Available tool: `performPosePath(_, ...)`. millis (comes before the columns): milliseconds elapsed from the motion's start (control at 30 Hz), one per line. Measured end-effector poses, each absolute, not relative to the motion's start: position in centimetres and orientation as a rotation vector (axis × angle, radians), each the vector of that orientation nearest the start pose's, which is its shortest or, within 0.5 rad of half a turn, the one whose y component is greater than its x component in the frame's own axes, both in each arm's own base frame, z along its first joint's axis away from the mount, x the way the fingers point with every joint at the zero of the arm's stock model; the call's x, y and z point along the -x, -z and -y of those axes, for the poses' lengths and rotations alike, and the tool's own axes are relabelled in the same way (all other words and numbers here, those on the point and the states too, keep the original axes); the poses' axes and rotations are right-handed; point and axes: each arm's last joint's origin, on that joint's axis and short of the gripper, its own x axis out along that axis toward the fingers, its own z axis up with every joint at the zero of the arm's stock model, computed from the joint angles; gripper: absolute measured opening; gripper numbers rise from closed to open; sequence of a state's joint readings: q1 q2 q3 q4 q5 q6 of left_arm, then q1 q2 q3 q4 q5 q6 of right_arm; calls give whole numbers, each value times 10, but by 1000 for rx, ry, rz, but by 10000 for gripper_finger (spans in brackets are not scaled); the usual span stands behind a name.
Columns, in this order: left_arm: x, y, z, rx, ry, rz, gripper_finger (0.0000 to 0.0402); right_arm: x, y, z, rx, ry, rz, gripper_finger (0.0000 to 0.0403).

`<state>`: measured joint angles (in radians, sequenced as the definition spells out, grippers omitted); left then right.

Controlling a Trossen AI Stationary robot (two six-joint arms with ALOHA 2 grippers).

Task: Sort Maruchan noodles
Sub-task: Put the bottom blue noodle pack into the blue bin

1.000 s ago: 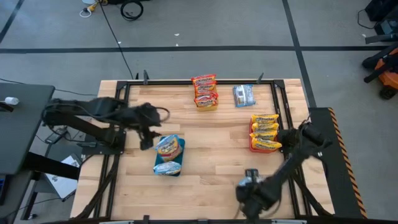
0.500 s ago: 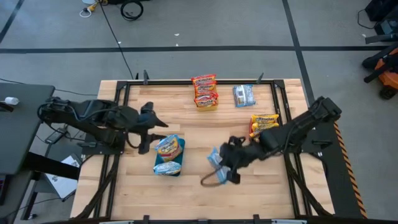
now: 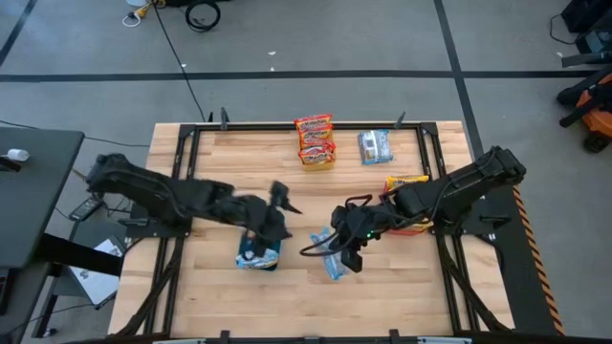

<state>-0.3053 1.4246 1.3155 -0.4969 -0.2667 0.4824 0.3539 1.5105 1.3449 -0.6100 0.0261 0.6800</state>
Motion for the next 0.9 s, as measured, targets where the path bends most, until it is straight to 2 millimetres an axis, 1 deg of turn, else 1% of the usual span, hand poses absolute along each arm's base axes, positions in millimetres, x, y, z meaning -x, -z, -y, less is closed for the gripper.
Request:
performPosePath(133, -317, -325, 103, -821, 258, -537, 315, -306, -319, -108, -500, -27, -823, 5)
performPosePath(233, -330, -315, 111, -885, 285, -507, 315, -308, -319, -104, -502, -19, -818, 5)
performPosePath(367, -343, -305, 112, -887, 268, -495, 315, -309, -320, -101, -496, -37, -814, 5)
performPosePath(533, -355, -297, 105, -852, 231, -497, 315, -312, -321, -98, -500, -83, -810, 5)
performPosePath(733, -359, -289, 103, -846, 254, -520, 313, -316, -324, -91, -482, -60, -756, 5)
performPosePath(800, -359, -288, 105, -827, 264, -520, 302, -318, -326, -90, -474, -52, -724, 5)
performPosePath(900, -359, -286, 105, -810, 256, -534, 269, -320, -328, -89, -470, -60, -692, 5)
